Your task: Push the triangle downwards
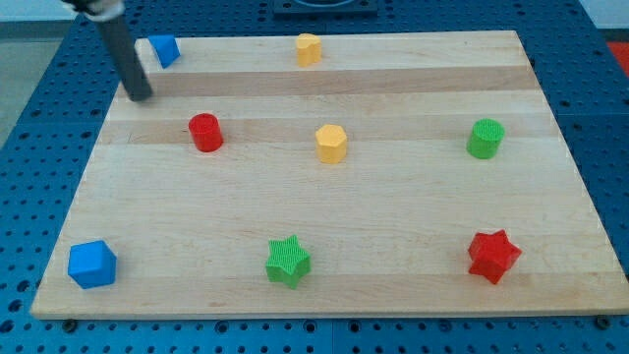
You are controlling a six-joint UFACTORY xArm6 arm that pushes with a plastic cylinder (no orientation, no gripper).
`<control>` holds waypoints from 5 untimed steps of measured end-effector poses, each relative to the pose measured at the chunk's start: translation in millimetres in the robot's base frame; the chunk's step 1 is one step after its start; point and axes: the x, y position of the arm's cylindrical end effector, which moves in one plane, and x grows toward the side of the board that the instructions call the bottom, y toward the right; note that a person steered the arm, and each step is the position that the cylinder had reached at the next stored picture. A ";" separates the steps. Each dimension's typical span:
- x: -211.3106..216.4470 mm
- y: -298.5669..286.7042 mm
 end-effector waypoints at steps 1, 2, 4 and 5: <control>-15.4 -14.9; -76.2 -14.1; -102.5 -10.9; -102.4 3.1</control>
